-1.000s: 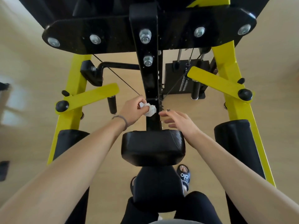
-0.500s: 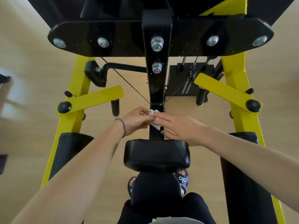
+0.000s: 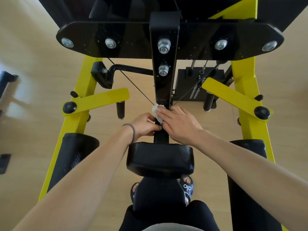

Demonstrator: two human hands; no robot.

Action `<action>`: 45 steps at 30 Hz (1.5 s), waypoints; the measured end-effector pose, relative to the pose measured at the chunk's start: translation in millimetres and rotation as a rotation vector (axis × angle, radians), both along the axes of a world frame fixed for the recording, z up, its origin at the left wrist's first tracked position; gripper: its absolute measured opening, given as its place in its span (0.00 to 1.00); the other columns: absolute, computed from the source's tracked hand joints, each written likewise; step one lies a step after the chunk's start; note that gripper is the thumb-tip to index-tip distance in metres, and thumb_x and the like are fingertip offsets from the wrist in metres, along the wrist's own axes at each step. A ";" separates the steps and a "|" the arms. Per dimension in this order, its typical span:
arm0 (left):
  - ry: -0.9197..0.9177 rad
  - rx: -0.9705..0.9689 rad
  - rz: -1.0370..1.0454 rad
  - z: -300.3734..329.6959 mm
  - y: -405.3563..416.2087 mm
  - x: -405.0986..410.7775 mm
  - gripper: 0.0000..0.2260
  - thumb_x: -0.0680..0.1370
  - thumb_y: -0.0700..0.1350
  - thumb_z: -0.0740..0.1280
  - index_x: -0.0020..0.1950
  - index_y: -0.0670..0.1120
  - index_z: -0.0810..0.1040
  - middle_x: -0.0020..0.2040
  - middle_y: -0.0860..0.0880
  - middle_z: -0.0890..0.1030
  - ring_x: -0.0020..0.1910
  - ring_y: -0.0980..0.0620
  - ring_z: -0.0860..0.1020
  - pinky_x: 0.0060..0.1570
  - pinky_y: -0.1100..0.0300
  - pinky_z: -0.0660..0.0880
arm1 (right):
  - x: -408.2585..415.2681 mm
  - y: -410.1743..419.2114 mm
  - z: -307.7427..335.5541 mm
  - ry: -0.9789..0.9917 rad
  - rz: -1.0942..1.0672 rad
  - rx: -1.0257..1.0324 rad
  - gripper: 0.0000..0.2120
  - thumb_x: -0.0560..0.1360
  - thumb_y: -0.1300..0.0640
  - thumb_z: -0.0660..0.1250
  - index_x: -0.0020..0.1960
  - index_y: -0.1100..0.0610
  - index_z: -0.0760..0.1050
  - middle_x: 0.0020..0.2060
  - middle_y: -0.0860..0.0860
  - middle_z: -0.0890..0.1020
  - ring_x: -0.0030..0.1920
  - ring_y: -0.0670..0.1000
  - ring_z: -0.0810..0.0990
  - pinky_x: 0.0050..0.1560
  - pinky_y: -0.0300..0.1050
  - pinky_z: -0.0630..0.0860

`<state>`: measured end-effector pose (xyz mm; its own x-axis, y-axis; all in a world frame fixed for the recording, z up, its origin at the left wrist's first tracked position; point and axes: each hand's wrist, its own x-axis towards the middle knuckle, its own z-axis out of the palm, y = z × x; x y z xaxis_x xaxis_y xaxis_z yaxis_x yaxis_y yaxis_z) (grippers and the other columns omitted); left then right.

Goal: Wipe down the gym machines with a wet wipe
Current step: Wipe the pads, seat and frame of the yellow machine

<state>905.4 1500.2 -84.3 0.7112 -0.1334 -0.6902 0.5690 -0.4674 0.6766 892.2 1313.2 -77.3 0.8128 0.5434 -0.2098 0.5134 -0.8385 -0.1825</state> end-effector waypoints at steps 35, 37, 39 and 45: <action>-0.300 0.200 0.106 36.1 -22.9 9.3 0.30 0.81 0.39 0.63 0.80 0.54 0.57 0.73 0.49 0.71 0.68 0.48 0.73 0.63 0.56 0.72 | 29.4 -14.9 25.0 -0.343 0.366 -0.261 0.31 0.76 0.60 0.64 0.78 0.63 0.64 0.73 0.56 0.69 0.71 0.56 0.68 0.71 0.50 0.69; -0.339 0.183 0.067 36.1 -25.5 9.8 0.29 0.81 0.38 0.62 0.79 0.56 0.59 0.72 0.49 0.73 0.65 0.50 0.74 0.58 0.61 0.72 | 28.1 -12.6 20.9 -0.272 0.396 -0.330 0.30 0.78 0.60 0.60 0.79 0.62 0.62 0.76 0.55 0.64 0.73 0.55 0.65 0.72 0.48 0.67; -0.378 0.157 0.075 38.1 -28.3 10.9 0.27 0.81 0.37 0.60 0.78 0.56 0.62 0.69 0.50 0.75 0.57 0.54 0.76 0.46 0.70 0.70 | 28.6 -9.7 24.3 -0.290 0.388 -0.330 0.30 0.77 0.61 0.58 0.79 0.63 0.62 0.77 0.57 0.63 0.74 0.56 0.64 0.74 0.49 0.66; -0.469 0.064 0.260 50.4 -29.0 11.3 0.22 0.82 0.40 0.59 0.75 0.53 0.66 0.60 0.51 0.79 0.55 0.56 0.79 0.48 0.67 0.75 | 28.6 -11.6 27.0 -0.560 0.425 -0.296 0.26 0.79 0.65 0.50 0.77 0.67 0.64 0.79 0.62 0.60 0.77 0.60 0.62 0.79 0.54 0.55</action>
<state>916.6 1471.2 -33.9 0.9490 0.1199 -0.2915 0.3149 -0.4002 0.8606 920.8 1301.5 -50.3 0.5741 0.8187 -0.0136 0.7529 -0.5213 0.4017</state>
